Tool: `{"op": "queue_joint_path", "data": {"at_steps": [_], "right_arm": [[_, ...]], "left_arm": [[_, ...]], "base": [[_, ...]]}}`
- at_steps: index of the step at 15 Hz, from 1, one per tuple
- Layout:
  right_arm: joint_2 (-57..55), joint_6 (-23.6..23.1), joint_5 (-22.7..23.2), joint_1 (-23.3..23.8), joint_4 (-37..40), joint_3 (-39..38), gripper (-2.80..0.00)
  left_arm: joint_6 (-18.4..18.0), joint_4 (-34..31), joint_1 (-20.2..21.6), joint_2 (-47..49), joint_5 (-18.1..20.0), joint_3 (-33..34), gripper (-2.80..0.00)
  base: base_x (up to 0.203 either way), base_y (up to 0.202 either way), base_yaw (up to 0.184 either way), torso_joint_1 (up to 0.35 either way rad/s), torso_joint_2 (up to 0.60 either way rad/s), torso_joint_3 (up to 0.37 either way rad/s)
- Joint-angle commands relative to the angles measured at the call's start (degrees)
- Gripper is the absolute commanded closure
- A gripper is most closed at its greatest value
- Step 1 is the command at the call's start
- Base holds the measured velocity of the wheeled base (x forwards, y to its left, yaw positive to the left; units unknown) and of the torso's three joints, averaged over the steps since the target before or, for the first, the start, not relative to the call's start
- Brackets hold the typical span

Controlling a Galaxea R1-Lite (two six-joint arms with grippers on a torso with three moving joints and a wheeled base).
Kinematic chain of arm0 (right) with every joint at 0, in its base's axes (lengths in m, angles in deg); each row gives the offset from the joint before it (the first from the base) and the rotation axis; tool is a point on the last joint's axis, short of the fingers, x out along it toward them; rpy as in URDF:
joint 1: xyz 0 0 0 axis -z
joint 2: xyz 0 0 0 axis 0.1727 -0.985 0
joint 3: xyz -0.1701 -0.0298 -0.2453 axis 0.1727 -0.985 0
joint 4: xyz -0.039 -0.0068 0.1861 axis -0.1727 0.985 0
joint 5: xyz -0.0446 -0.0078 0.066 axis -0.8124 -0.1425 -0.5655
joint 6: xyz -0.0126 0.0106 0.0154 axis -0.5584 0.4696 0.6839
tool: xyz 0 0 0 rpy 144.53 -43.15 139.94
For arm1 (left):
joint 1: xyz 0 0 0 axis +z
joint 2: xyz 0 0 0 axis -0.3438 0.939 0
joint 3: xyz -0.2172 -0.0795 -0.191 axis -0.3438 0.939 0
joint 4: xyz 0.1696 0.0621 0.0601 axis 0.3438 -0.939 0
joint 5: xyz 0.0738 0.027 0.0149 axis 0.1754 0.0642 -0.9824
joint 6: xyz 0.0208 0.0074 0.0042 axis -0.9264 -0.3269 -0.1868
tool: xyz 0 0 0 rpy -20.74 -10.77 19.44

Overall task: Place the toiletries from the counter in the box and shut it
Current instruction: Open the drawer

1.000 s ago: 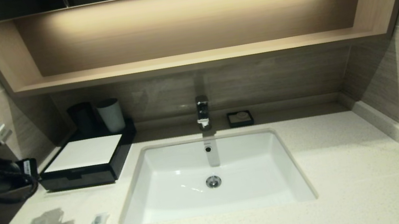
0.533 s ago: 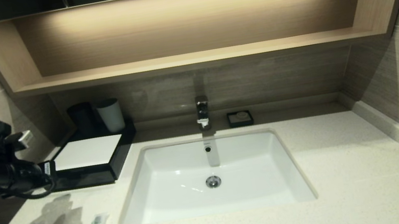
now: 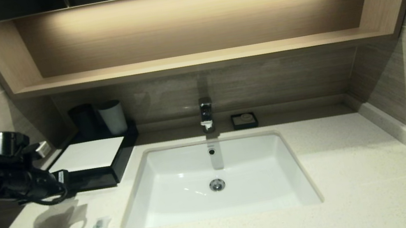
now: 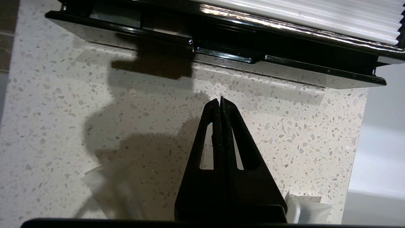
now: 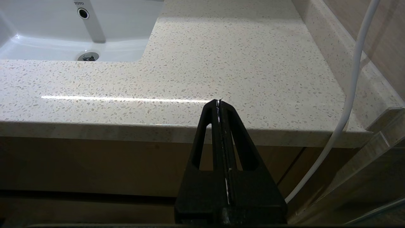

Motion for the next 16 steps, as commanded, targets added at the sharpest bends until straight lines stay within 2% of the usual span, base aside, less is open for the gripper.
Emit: {"op": "queue_joint_path", "data": {"at_steps": [1,6,16], "right_arm": [[0.0,0.0,0.0,0.0,0.1,0.0,0.00],[0.0,0.0,0.0,0.0,0.1,0.0,0.00],[0.0,0.0,0.0,0.0,0.1,0.0,0.00]], "left_arm": [[0.0,0.2,0.0,2.3,0.9,-1.8,0.00],[-0.1,0.9,-0.7,3.0,0.9,-3.1,0.00],[0.2,9.1,-0.8,8.2,1.0,-4.0,0.00]], "base": [[0.000,0.000,0.000,0.000,0.00,0.000],[0.000,0.000,0.000,0.000,0.00,0.000],[0.000,0.000,0.000,0.000,0.00,0.000]]}}
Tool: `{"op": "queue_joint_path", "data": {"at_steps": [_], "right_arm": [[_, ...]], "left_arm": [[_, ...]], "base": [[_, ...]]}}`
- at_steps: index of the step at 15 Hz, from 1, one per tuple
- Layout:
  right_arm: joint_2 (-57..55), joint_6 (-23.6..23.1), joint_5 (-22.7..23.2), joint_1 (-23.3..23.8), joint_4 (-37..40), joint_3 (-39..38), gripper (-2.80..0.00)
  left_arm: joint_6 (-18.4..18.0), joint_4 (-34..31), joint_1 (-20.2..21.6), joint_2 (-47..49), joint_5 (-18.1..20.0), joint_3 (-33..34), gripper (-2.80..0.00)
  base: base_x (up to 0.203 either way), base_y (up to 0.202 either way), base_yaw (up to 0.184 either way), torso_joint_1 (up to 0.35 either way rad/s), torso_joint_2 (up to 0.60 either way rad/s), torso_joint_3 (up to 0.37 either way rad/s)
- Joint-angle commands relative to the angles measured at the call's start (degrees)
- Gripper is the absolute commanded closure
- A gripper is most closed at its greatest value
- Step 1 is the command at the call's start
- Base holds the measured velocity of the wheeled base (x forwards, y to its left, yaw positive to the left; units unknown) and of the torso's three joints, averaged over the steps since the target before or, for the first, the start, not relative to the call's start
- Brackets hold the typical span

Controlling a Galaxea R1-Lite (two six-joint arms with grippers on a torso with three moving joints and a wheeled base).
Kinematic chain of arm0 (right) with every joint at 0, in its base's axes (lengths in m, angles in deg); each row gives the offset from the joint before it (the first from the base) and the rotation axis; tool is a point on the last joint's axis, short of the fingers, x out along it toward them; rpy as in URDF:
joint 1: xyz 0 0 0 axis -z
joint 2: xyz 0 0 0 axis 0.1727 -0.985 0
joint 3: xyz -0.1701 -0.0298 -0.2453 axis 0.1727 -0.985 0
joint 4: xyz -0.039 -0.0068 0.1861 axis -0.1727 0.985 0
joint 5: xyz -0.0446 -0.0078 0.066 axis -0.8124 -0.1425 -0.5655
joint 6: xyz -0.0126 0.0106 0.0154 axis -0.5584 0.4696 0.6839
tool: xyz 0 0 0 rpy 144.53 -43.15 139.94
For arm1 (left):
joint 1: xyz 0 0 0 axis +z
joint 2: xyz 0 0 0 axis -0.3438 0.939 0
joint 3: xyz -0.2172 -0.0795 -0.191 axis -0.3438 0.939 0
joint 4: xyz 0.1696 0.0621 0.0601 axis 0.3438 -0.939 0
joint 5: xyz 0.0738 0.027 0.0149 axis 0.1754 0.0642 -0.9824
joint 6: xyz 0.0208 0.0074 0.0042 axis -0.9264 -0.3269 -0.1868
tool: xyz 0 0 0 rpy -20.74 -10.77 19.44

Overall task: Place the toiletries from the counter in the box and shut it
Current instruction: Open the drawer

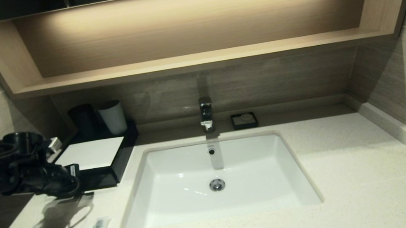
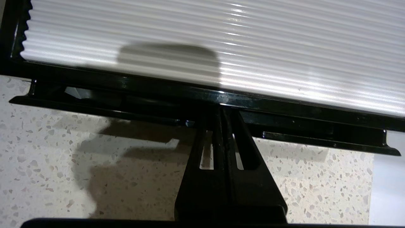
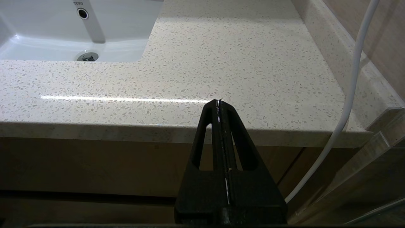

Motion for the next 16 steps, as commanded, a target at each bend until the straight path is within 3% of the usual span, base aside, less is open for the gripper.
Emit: {"op": "queue_joint_path", "data": {"at_steps": [1,5,8,16], "right_arm": [[0.0,0.0,0.0,0.0,0.1,0.0,0.00],[0.0,0.0,0.0,0.0,0.1,0.0,0.00],[0.0,0.0,0.0,0.0,0.1,0.0,0.00],[0.0,0.0,0.0,0.0,0.1,0.0,0.00]], "left_arm": [[0.3,0.1,0.0,0.9,0.0,-0.7,0.00],[0.3,-1.3,0.0,1.2,0.0,-0.9,0.00],[-0.1,-7.4,0.0,0.0,0.0,-1.2,0.00],[-3.0,-13.8,0.1,-4.2,-0.1,0.7,0.00]], "base": [[0.000,0.000,0.000,0.000,0.00,0.000],[0.000,0.000,0.000,0.000,0.00,0.000],[0.000,0.000,0.000,0.000,0.00,0.000],[0.000,0.000,0.000,0.000,0.00,0.000]]}}
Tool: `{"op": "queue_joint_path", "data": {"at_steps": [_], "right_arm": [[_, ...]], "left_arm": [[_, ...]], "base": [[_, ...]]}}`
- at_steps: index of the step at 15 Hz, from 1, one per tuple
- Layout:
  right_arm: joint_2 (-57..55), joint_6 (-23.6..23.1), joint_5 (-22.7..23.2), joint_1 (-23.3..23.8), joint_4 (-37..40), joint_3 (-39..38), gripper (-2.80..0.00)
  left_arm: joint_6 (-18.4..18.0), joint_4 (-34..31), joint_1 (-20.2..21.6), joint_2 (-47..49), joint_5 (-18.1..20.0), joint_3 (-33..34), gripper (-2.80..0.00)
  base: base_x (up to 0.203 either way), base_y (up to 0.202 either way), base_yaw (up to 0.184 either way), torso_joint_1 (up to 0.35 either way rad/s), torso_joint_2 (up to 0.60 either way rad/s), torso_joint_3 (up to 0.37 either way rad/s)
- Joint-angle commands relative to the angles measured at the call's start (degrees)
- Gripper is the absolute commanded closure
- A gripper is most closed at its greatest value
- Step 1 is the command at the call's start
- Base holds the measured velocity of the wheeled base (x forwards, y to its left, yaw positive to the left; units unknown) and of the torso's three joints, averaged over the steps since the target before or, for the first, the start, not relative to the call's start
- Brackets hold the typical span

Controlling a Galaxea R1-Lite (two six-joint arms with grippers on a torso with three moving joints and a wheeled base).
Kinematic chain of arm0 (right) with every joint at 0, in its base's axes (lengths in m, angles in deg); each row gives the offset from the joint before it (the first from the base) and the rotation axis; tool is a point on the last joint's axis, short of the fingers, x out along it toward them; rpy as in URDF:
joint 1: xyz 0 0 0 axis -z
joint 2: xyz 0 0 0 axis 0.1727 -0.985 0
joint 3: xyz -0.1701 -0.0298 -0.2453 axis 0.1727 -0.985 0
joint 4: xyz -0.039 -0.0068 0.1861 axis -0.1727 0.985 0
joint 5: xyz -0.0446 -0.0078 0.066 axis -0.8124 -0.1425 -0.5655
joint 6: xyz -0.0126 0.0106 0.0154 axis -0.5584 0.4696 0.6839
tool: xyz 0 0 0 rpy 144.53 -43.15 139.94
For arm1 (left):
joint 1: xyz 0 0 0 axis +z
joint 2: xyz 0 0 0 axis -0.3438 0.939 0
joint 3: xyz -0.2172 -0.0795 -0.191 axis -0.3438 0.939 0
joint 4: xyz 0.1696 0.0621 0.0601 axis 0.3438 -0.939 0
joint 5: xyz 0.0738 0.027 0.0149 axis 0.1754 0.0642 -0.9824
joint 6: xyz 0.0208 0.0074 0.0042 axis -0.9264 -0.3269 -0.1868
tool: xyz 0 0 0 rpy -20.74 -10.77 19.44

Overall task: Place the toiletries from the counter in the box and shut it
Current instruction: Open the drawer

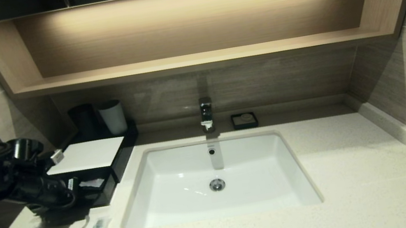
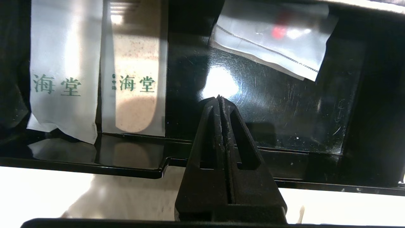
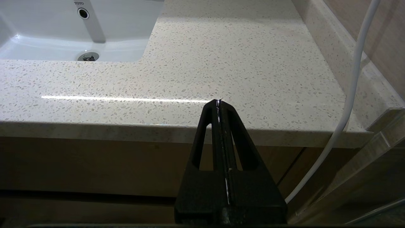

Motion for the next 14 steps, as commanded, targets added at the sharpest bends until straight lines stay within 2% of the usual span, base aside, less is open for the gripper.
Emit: {"op": "queue_joint_path", "data": {"at_steps": [1,6,9,14], "right_arm": [[0.0,0.0,0.0,0.0,0.1,0.0,0.00],[0.0,0.0,0.1,0.0,0.1,0.0,0.00],[0.0,0.0,0.1,0.0,0.1,0.0,0.00],[0.0,0.0,0.1,0.0,0.1,0.0,0.00]], "left_arm": [[0.0,-1.0,0.1,-3.1,0.1,0.5,0.00],[-0.2,-5.9,0.4,-9.5,-0.2,3.0,0.00],[-0.3,-4.9,0.6,-9.1,-0.2,4.6,0.00],[-0.1,-2.9,0.6,-8.7,-0.4,2.2,0.00]], "base": [[0.000,0.000,0.000,0.000,0.00,0.000],[0.000,0.000,0.000,0.000,0.00,0.000],[0.000,0.000,0.000,0.000,0.00,0.000],[0.000,0.000,0.000,0.000,0.00,0.000]]}}
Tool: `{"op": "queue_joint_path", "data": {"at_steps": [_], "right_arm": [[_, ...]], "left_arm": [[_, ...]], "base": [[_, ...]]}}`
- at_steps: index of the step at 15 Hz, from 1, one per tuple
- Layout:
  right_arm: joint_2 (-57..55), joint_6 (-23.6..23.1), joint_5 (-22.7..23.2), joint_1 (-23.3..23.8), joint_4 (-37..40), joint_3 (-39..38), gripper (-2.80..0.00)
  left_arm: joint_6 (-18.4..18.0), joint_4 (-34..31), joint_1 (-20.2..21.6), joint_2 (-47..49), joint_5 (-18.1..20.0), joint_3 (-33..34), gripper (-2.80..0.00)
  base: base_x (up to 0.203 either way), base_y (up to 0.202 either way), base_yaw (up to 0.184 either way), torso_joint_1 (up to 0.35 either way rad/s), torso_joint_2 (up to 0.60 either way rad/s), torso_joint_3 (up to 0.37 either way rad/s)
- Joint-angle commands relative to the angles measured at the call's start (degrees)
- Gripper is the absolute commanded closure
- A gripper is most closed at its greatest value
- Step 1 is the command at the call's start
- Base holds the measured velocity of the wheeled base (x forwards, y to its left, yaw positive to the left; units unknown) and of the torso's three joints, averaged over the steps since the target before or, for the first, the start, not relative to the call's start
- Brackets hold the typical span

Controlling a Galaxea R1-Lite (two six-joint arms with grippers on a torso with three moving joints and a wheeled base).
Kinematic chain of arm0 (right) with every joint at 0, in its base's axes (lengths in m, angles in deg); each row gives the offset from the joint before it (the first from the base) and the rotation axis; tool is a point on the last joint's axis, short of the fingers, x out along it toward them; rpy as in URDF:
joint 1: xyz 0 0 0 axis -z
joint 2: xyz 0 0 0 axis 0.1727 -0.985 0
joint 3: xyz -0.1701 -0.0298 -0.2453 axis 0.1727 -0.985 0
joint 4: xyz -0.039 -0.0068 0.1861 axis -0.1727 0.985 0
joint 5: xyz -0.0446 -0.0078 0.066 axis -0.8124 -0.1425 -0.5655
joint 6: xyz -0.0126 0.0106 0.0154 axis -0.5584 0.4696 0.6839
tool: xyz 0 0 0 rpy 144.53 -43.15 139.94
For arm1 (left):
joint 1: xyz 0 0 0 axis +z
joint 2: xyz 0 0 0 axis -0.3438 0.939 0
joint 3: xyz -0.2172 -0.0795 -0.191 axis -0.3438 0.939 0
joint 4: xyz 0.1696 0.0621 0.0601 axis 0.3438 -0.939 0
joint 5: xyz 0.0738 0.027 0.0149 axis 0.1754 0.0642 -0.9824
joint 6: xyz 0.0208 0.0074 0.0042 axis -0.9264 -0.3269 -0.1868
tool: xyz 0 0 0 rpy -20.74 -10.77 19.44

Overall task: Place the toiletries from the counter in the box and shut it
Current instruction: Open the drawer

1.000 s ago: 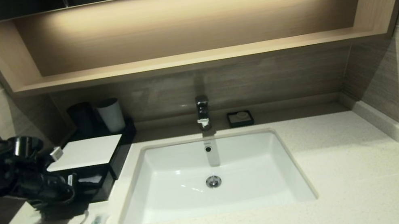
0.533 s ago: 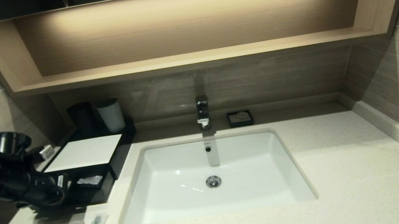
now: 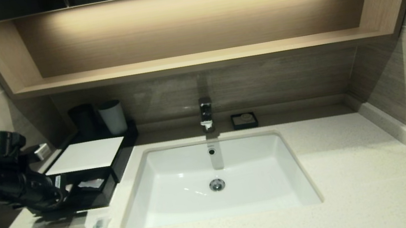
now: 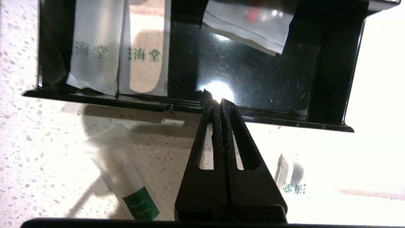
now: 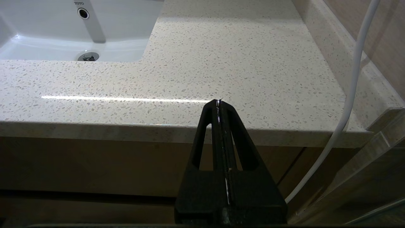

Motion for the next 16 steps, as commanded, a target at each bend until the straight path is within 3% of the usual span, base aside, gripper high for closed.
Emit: {"op": "queue_joint_path", "data": {"at_steps": [1,11,16], "right_arm": [[0.0,0.0,0.0,0.0,0.1,0.0,0.00],[0.0,0.0,0.0,0.0,0.1,0.0,0.00],[0.0,0.0,0.0,0.0,0.1,0.0,0.00]], "left_arm": [[0.1,-0.5,0.3,-0.2,0.0,-1.8,0.00],[-0.2,-0.7,0.6,5.9,-0.2,-2.8,0.00],[-0.2,-6.7,0.6,4.7,-0.3,-2.4,0.00]], "base": [[0.000,0.000,0.000,0.000,0.00,0.000],[0.000,0.000,0.000,0.000,0.00,0.000],[0.000,0.000,0.000,0.000,0.00,0.000]]}}
